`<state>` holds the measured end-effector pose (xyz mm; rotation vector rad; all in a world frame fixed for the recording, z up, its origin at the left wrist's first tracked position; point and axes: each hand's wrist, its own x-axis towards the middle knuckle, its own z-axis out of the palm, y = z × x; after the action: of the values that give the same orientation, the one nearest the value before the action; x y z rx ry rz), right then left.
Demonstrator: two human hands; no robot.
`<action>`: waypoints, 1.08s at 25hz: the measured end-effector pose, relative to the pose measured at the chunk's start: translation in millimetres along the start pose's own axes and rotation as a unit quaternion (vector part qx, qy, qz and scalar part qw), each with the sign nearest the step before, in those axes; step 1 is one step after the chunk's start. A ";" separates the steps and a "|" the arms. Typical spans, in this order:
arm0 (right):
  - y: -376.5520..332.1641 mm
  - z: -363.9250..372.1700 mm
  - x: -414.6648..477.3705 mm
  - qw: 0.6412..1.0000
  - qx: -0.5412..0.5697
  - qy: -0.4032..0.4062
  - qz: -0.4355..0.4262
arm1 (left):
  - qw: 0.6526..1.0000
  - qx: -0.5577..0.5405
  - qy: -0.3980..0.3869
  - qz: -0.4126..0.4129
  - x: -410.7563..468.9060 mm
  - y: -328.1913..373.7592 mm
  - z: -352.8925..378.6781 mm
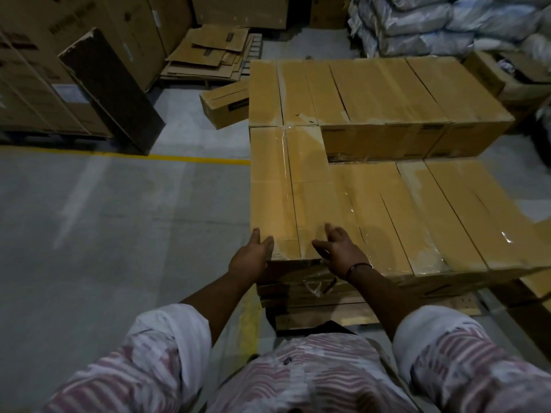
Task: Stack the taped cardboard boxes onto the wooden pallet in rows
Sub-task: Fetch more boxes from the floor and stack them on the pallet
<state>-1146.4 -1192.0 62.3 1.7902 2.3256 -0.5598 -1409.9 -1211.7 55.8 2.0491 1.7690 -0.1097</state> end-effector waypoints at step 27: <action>204.2 -10.8 -139.2 0.972 0.108 0.104 0.183 | 0.977 0.096 0.035 0.186 43.1 284.2 26.1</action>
<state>-911.9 -1268.8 79.4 2.4128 2.0334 -0.6094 -1123.8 -1208.3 93.6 2.5149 1.4273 -0.0996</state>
